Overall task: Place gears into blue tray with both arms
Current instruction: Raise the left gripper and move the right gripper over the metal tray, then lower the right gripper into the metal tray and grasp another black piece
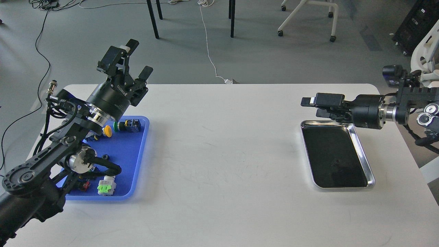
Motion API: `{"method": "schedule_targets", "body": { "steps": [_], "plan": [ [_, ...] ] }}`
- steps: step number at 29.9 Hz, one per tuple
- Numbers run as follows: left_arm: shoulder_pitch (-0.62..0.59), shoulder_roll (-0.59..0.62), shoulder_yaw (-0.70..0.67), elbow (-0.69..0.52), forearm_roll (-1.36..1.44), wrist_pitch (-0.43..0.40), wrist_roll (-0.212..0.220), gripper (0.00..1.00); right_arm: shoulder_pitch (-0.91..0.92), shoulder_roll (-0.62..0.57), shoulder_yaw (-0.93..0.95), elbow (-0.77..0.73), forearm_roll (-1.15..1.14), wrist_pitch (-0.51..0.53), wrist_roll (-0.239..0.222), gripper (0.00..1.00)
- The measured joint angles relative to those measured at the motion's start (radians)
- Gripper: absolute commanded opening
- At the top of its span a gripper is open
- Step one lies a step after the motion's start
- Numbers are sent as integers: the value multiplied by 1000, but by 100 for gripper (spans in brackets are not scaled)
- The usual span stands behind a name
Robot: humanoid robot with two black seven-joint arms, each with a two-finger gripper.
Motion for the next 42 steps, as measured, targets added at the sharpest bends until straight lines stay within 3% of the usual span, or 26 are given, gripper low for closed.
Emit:
{"method": "schedule_targets", "body": {
  "steps": [5, 9, 18, 23, 42],
  "plan": [
    [31, -12, -37, 0, -37, -59, 40, 98, 112, -26, -132, 5, -378, -3, 0, 97],
    [38, -16, -44, 0, -44, -74, 48, 98, 134, -20, -205, 0, -532, -25, 0, 96],
    [39, -22, -53, 0, -44, -77, 50, 98, 127, 97, -365, -70, -556, -110, 0, 89],
    [39, -23, -53, 0, -43, -77, 50, 98, 109, 115, -379, -79, -554, -114, 0, 80],
    [39, -27, -52, 0, -42, -77, 50, 98, 37, 191, -393, -128, -551, -114, 0, 69]
  ]
}}
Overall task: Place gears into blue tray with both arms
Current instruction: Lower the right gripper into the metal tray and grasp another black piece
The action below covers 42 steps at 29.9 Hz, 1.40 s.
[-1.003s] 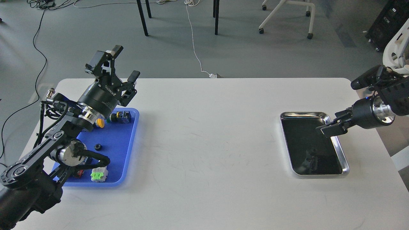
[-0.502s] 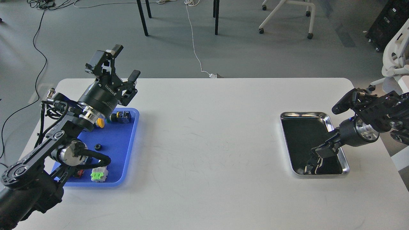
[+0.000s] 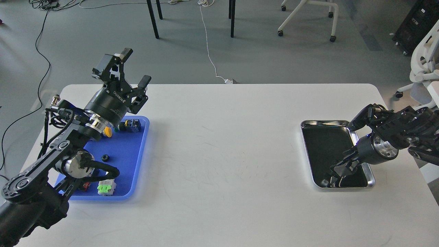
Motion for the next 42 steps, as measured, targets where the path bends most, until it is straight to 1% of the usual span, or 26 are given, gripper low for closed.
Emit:
{"method": "schedule_targets", "body": {
  "steps": [4, 9, 11, 15, 17, 19, 20, 22, 26, 29, 36, 38, 42],
  "plan": [
    [0, 0, 0, 0, 0, 0, 0, 98, -4, 12, 0, -14, 0, -1, 0, 61],
    [4, 0, 0, 0, -1, 0, 0, 98, -5, 16, 0, -19, 0, -1, 0, 61],
    [5, 0, 0, 0, -1, 0, 0, 98, -5, 17, 0, -20, 0, -1, 0, 59],
    [6, 0, 0, 0, -2, 0, 0, 98, -12, 18, 0, -24, 0, -1, 0, 58],
    [6, 0, -1, 0, -2, 0, 0, 98, -14, 18, 0, -29, 0, -1, 0, 54],
    [6, 0, -1, 0, -2, 0, 0, 98, -16, 18, 0, -32, 0, -1, 0, 44],
    [6, 0, -2, 0, -2, 0, 0, 98, -16, 18, 0, -33, 0, -1, 0, 41],
    [6, 0, -2, 0, -2, 0, 0, 98, -16, 20, 0, -34, 0, -1, 0, 39],
    [6, 0, -2, -1, -2, 0, 0, 98, -17, 23, 0, -34, 0, -1, 0, 32],
    [6, 0, -2, -2, -2, -1, 0, 98, -17, 26, 0, -34, 0, -1, 0, 24],
    [8, 0, -2, -2, -2, -2, 0, 98, -14, 31, 0, -33, 0, -1, 0, 20],
    [8, 0, -2, -2, -2, -2, 0, 98, -12, 30, 1, -31, 0, -2, 0, 17],
    [8, 0, -2, -2, -2, -2, 0, 98, -5, 23, 2, -28, 0, -2, 0, 17]
  ]
}}
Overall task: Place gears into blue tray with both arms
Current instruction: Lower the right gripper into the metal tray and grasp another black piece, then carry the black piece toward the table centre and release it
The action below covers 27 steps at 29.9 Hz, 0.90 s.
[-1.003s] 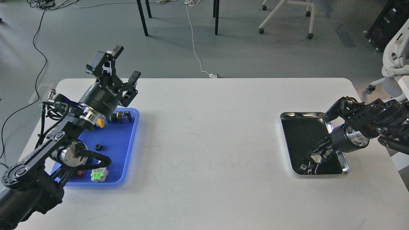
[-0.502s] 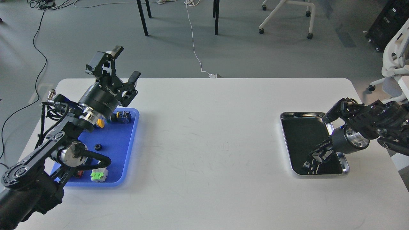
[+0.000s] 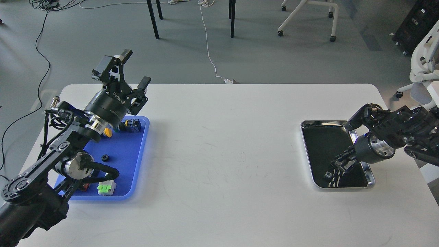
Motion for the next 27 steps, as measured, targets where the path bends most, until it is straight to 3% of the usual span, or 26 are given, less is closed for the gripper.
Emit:
{"method": "schedule_targets", "body": {
  "steps": [12, 18, 27],
  "plan": [
    [0, 1, -1, -1, 0, -1, 0, 98, 204, 23, 6, 135, 133, 10, 0, 16],
    [0, -7, -1, 0, 0, -2, -1, 98, 274, 195, -5, 155, 257, -4, 0, 17],
    [2, -9, -13, -3, 0, -2, -1, 98, 243, 474, -155, 91, 452, -184, 0, 18]
  ]
}}
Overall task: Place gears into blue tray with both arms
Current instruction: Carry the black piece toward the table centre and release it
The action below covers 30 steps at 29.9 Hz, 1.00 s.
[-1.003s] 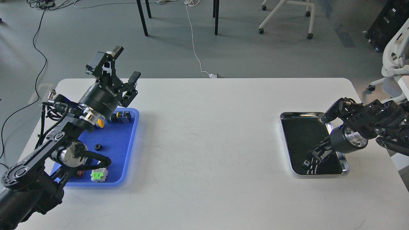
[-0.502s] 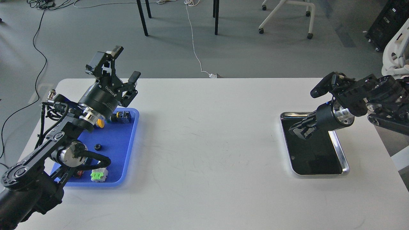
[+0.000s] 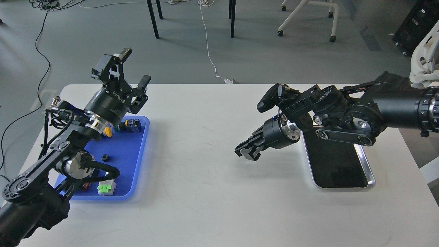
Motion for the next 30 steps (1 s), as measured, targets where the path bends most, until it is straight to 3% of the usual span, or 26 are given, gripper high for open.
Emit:
{"method": "schedule_targets", "body": {
  "steps": [5, 14, 16, 18, 20, 26, 30],
  "plan": [
    [2, 0, -3, -1, 0, 0, 0, 98, -64, 71, -17, -48, 8, -57, 0, 20],
    [6, 0, -5, -1, 0, 0, 0, 98, -128, 84, -19, -67, 8, -108, 0, 26],
    [7, 0, -5, -1, 0, 0, 0, 98, -133, 84, -19, -68, 9, -114, 0, 36],
    [8, 0, -5, -1, 0, 0, 0, 98, -136, 84, -19, -68, 9, -117, 0, 60],
    [9, 0, -5, -1, 0, 0, 0, 98, -136, 84, -18, -68, 15, -117, 0, 73],
    [9, 0, -5, -1, 0, 0, 0, 98, -135, 79, -16, -66, 83, -117, 0, 92],
    [9, 1, -5, -1, 0, 0, 0, 98, -130, 58, -3, -65, 123, -117, 0, 96]
  ]
}}
